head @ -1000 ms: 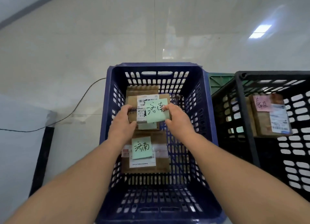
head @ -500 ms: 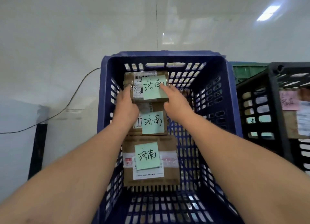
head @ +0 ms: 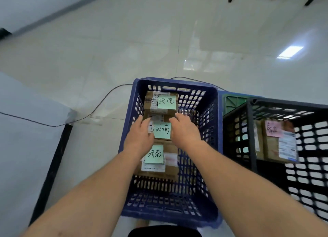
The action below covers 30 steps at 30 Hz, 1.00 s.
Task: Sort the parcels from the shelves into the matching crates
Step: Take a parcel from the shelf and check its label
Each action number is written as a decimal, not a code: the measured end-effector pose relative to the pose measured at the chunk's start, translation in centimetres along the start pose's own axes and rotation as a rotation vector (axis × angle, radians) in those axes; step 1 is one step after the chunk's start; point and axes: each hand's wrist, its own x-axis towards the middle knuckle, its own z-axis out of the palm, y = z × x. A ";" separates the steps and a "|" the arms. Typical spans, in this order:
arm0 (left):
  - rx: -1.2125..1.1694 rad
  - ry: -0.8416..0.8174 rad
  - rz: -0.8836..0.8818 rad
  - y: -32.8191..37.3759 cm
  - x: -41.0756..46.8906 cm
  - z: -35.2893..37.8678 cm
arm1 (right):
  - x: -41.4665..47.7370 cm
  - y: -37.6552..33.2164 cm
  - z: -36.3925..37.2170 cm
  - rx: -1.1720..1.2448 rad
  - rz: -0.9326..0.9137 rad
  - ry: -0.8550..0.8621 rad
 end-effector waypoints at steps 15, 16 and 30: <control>0.053 0.295 -0.312 -2.8 -20.0 -6.5 | -12.9 -11.3 -5.9 -0.240 -0.561 0.076; 0.050 0.314 -0.337 -3.2 -21.2 -6.7 | -13.7 -12.3 -5.9 -0.259 -0.599 0.079; -0.054 0.537 -0.740 -10.2 -46.4 -1.7 | -31.7 -24.3 0.8 -0.437 -1.085 0.064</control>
